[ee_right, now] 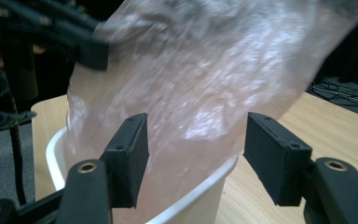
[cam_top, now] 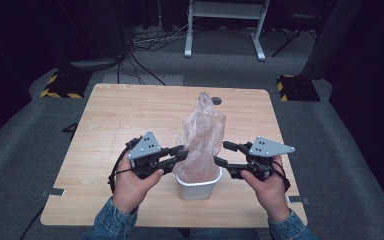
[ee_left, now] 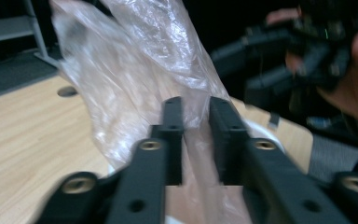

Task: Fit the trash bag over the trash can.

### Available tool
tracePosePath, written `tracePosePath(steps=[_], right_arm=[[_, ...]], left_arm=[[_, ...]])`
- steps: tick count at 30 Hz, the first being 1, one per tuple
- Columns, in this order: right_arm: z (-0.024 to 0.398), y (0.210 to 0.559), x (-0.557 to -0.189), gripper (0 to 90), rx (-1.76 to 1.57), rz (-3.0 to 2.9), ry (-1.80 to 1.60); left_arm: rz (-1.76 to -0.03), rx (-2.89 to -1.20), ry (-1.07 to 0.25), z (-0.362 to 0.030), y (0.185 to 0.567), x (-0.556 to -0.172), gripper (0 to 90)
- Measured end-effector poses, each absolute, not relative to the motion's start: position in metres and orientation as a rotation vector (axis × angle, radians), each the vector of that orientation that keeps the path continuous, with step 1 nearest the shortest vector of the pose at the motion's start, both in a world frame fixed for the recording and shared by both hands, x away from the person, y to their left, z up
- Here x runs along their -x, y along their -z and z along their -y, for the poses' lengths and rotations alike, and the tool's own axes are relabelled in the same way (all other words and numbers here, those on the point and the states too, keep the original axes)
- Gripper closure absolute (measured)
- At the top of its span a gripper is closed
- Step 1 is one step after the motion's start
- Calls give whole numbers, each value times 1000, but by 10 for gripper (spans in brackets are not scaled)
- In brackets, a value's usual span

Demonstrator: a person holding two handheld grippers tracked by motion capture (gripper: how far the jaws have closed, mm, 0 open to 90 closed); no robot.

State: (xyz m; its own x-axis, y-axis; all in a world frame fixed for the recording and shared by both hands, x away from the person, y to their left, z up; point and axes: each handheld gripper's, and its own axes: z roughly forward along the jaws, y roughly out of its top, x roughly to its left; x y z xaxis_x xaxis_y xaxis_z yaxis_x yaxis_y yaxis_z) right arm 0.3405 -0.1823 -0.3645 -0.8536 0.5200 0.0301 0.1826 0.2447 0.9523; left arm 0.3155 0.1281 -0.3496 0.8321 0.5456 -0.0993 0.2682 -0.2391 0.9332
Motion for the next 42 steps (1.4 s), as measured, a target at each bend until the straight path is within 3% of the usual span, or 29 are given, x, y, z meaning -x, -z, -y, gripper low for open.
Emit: tracePosePath(steps=[4,7,11,12,13,15,17,18,21,27,29,33,36,40,42], right_arm=[[190,362,-348,320,-727,-2218,-1669],[191,360,-360,205,-793,-2271,-1714],[185,361,-380,179,-866,-2351,-1767],[183,360,-384,209,-861,-2364,-1770],[180,359,-387,301,-851,-2380,-1790],[177,356,-390,578,-776,-2408,-1850],[173,351,-388,767,-686,-2420,-1857],[172,349,-384,818,-642,-2414,-1858],[170,340,-366,844,-469,-2347,-1797],[169,327,-321,857,-177,-2133,-1572],[166,326,-311,858,-132,-2104,-1503],[158,331,-310,835,-160,-2138,-1444],[156,341,-315,763,-227,-2213,-1485],[161,344,-314,824,-257,-2222,-1587],[164,340,-312,847,-254,-2210,-1621]], left_arm=[[-596,-1912,-269,-123,358,-301,819],[-580,-1940,-290,-121,360,-297,829],[-579,-1938,-278,-122,362,-300,861],[-579,-1936,-276,-122,362,-300,864],[-578,-1934,-278,-122,362,-300,862],[-585,-1920,-284,-123,361,-299,831],[-599,-1895,-291,-126,360,-298,752],[-607,-1881,-297,-128,359,-297,703],[-624,-1842,-331,-134,356,-294,552],[-590,-1821,-334,-137,350,-286,506],[-589,-1831,-332,-136,351,-286,508],[-616,-1906,-322,-131,360,-296,664],[-650,-1936,-345,-127,367,-307,746],[-683,-1956,-376,-122,370,-318,727],[-706,-1936,-400,-123,370,-320,673]])
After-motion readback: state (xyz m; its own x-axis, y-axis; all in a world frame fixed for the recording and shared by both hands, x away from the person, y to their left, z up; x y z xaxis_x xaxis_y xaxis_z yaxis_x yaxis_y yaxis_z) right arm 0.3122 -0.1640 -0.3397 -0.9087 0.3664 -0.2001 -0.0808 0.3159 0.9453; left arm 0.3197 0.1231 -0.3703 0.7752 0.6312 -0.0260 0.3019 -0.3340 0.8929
